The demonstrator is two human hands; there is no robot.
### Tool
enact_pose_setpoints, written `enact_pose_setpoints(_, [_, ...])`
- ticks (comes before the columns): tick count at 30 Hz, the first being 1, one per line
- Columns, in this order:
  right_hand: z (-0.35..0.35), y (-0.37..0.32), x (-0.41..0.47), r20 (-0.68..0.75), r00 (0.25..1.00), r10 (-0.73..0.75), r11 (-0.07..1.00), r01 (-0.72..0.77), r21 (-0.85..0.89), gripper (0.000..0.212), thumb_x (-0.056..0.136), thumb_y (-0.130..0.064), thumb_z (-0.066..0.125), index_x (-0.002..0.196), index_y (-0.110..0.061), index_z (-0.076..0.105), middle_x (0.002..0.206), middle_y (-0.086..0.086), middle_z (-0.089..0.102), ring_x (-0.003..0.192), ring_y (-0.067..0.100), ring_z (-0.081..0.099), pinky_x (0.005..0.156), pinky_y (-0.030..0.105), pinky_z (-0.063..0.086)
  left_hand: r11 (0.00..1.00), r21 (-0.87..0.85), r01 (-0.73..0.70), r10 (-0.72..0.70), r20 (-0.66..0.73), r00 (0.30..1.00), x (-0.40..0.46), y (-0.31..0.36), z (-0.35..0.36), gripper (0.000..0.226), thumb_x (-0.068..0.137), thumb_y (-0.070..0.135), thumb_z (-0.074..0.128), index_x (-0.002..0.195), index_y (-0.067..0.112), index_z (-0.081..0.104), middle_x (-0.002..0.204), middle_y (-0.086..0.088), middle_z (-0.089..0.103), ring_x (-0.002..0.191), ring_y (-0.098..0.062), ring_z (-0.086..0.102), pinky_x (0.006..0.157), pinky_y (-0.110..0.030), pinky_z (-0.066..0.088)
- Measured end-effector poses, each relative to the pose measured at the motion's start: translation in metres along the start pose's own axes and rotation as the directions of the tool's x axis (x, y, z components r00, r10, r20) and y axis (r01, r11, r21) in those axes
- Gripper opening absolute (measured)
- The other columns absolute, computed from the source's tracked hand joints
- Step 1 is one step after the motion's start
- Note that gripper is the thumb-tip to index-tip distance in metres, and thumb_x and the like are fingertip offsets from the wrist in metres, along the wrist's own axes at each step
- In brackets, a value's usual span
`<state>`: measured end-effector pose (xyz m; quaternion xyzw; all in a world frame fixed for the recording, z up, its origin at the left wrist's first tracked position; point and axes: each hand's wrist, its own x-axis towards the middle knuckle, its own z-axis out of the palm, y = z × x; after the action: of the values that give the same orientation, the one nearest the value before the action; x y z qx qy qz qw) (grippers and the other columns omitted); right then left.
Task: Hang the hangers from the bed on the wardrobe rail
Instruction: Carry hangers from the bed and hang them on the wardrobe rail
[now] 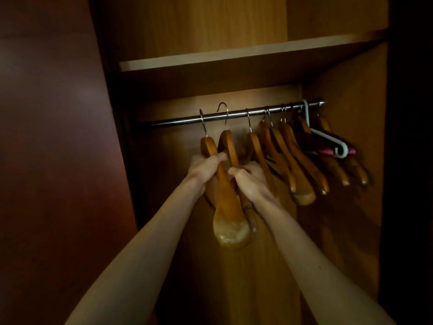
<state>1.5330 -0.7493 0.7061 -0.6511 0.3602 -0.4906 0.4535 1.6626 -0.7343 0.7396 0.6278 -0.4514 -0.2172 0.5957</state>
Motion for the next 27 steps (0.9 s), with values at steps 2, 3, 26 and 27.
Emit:
enact_pose_setpoints(2, [0.004,0.0,0.028,-0.037,0.999,0.011,1.0,-0.012,-0.012,0.026,0.092,-0.027,0.06,0.095,-0.008,0.077,0.089,0.009,0.076,0.077,0.019,0.068,0.072,0.029,0.053,1.0,0.024,-0.015,0.015,0.023,1.0,0.028,0.002,0.007,0.023,0.081,0.035,0.072,0.081,0.012,0.077,0.074,-0.008,0.077,0.075,-0.023,0.076,0.075,-0.034,0.059])
enact_pose_setpoints(3, [0.005,0.001,0.042,-0.046,0.999,0.014,1.0,-0.016,-0.026,0.026,0.091,-0.029,0.06,0.093,-0.01,0.077,0.089,0.008,0.076,0.079,0.019,0.069,0.077,0.031,0.054,0.999,0.043,-0.029,0.028,0.035,0.999,0.04,0.004,0.01,0.022,0.081,0.035,0.072,0.08,0.013,0.078,0.071,-0.007,0.076,0.074,-0.022,0.074,0.075,-0.033,0.058])
enact_pose_setpoints(26, [-0.047,0.018,0.139,-0.171,0.985,-0.032,0.888,-0.051,-0.457,0.024,0.086,-0.018,0.058,0.069,-0.008,0.072,0.064,0.004,0.072,0.057,0.015,0.067,0.05,0.021,0.045,0.996,0.072,-0.057,0.048,0.117,0.992,0.138,-0.007,0.097,0.021,0.086,0.031,0.069,0.069,0.019,0.066,0.044,0.007,0.054,0.031,-0.006,0.045,0.039,-0.015,0.034])
enact_pose_setpoints(27, [-0.05,0.019,0.14,-0.179,0.983,-0.04,0.885,-0.048,-0.463,0.025,0.088,-0.02,0.058,0.071,-0.009,0.072,0.065,0.005,0.072,0.057,0.015,0.068,0.049,0.021,0.044,0.996,0.071,-0.054,0.045,0.117,0.992,0.139,-0.007,0.099,0.021,0.086,0.032,0.069,0.07,0.019,0.066,0.045,0.006,0.054,0.033,-0.007,0.045,0.041,-0.016,0.035])
